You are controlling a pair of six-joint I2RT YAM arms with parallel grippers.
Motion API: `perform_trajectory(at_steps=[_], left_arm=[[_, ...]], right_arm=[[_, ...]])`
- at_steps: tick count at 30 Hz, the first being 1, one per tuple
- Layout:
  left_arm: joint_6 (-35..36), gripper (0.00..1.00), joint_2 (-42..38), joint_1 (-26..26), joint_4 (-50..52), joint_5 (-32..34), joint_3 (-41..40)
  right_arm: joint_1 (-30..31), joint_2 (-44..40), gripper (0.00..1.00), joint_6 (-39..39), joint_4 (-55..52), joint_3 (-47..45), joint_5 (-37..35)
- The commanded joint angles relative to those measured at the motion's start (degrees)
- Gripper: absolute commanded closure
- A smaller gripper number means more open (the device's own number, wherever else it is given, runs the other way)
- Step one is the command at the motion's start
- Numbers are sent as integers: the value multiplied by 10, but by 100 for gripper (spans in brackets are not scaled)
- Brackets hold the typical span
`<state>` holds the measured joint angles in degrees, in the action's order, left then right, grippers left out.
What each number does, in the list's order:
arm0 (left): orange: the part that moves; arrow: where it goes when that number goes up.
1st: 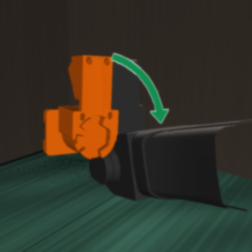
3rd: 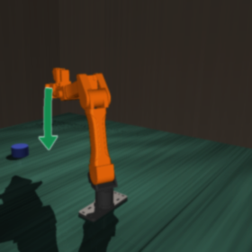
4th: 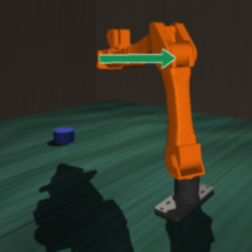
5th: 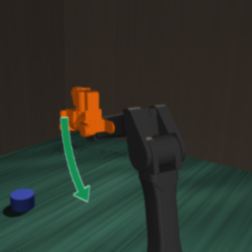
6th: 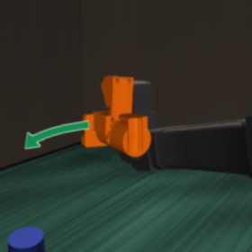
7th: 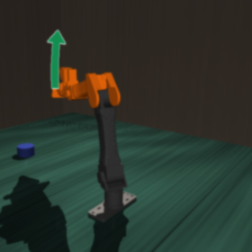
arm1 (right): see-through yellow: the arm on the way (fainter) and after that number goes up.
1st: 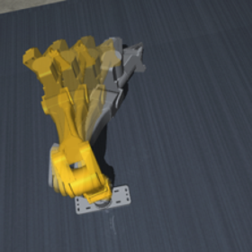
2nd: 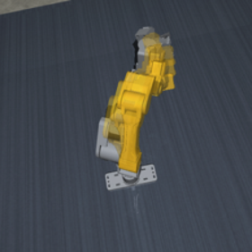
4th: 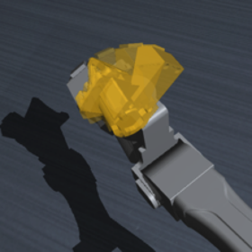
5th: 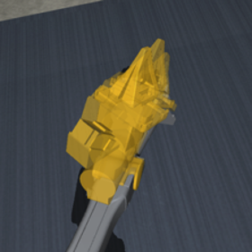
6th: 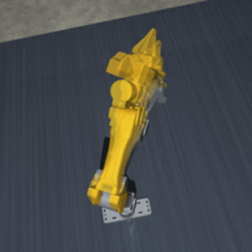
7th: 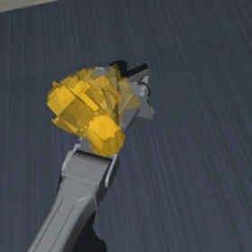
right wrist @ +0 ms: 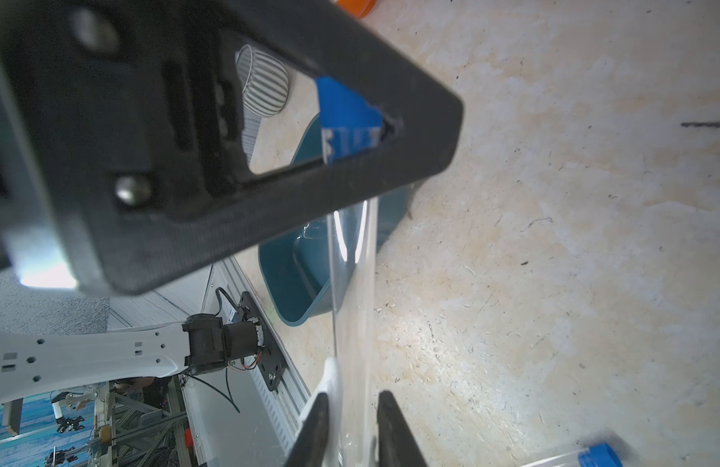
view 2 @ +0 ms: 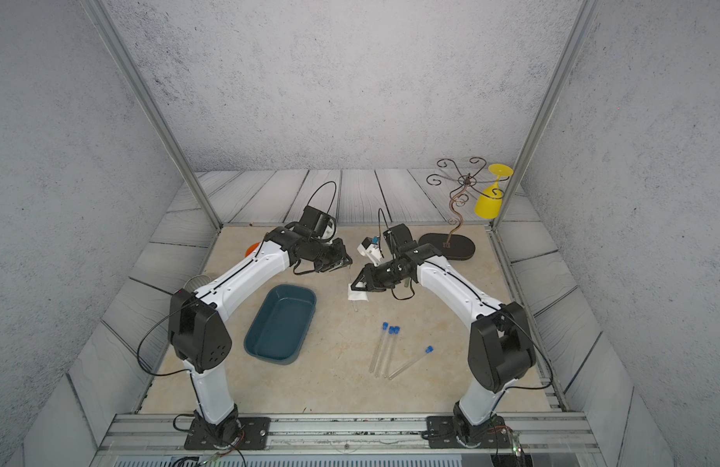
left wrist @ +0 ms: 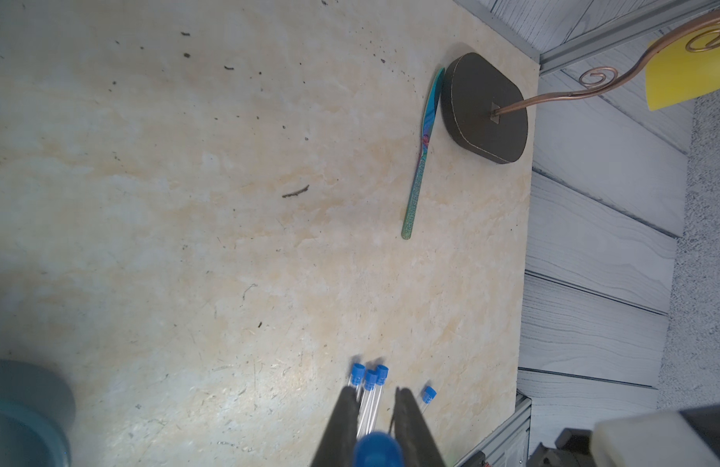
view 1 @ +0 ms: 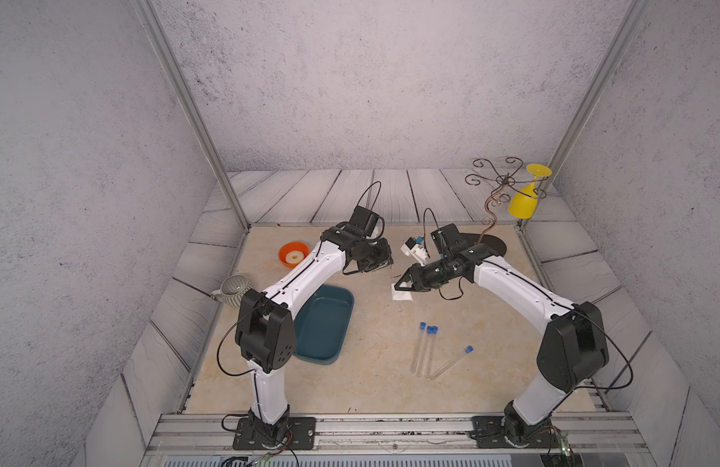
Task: Wipe the exteriors of test tubes
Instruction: Wipe the dirt from the test tube.
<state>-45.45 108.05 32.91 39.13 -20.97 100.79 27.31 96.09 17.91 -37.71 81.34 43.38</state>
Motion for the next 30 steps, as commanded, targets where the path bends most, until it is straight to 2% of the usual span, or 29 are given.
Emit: perform_trajectory(at_steps=[1, 13, 30], left_arm=[[9, 100, -4, 0, 4, -1, 0], [-15, 100, -27, 4, -22, -34, -27], [-43, 100, -11, -16, -42, -48, 7]], right_arm=[[-4, -2, 77, -3, -7, 23, 6], [-7, 88, 78, 7, -2, 120, 29], [-6, 39, 81, -6, 8, 20, 23]])
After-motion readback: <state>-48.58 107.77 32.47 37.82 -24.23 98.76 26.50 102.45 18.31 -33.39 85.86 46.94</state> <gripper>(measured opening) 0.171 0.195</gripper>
